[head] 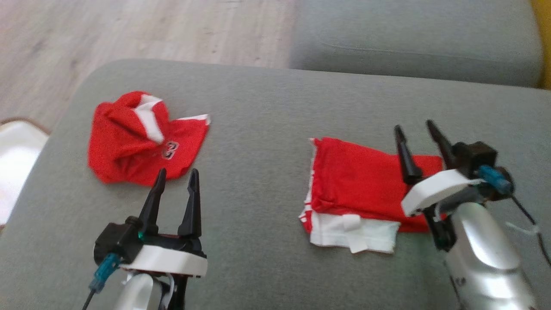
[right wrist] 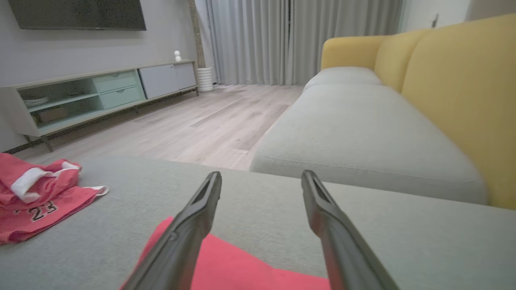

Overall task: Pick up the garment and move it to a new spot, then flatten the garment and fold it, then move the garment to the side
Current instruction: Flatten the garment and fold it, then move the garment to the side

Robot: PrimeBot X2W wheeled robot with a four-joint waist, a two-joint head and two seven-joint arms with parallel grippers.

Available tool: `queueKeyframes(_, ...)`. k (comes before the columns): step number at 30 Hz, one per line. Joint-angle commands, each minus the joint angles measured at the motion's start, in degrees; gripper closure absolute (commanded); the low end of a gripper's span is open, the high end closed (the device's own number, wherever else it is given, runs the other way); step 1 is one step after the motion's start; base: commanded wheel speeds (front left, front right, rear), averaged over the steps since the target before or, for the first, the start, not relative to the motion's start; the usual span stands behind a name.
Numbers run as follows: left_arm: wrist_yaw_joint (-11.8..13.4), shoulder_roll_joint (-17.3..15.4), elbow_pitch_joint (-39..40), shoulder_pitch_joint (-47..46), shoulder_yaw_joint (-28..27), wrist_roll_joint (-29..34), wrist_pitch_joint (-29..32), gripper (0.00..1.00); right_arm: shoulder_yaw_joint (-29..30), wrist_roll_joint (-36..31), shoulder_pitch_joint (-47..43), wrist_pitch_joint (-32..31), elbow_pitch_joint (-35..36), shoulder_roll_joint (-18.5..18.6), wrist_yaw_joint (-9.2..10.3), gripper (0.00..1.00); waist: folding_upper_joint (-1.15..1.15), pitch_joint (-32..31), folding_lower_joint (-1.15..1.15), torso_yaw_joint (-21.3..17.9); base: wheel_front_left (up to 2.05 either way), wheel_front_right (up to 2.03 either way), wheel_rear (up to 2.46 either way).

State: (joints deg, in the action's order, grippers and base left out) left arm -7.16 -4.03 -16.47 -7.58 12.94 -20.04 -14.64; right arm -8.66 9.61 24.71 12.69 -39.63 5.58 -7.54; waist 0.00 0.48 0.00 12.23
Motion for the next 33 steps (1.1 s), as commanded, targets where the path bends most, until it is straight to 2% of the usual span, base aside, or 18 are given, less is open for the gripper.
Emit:
queueKeyframes(1, -0.3, -0.1, 2.3, -1.4, -2.0, 0.8, -0.4, 0.00, 0.4, -1.7, -1.0, 1.0, 4.2, 0.6, 0.05, 0.00, 0.00, 0.0, 0.00, -3.2, 0.00, 0.00, 0.00)
queueKeyframes(9, -0.2, 0.4, 4.1, -0.4, -3.2, 4.9, -0.4, 0.00, 6.3, -6.2, -10.2, 1.8, 14.6, -0.2, 0.05, 0.00, 0.00, 0.4, 0.00, -8.1, 0.00, 0.00, 0.00)
queueKeyframes(17, 0.1, 0.9, 5.0, 0.8, -3.9, 7.3, -0.4, 0.00, 9.3, -7.9, -15.4, 1.9, 19.4, -1.9, 0.05, 0.00, 0.00, 1.0, 0.00, -9.8, 0.00, 0.00, 0.00)
queueKeyframes(26, -0.1, 1.1, 5.2, -0.2, -3.4, 7.7, -0.4, 0.00, 11.3, -9.1, -14.4, -0.5, 21.8, -2.5, 0.05, 0.00, 0.00, 3.2, 0.00, -8.4, 0.00, 0.00, 0.00)
queueKeyframes(33, -0.2, 1.1, 5.4, -1.4, -1.8, 5.2, -0.4, 0.00, 12.2, -7.8, -12.1, -4.7, 16.1, -2.7, 0.05, 0.00, 0.00, 5.6, 0.00, -6.0, 0.00, 0.00, 0.00)
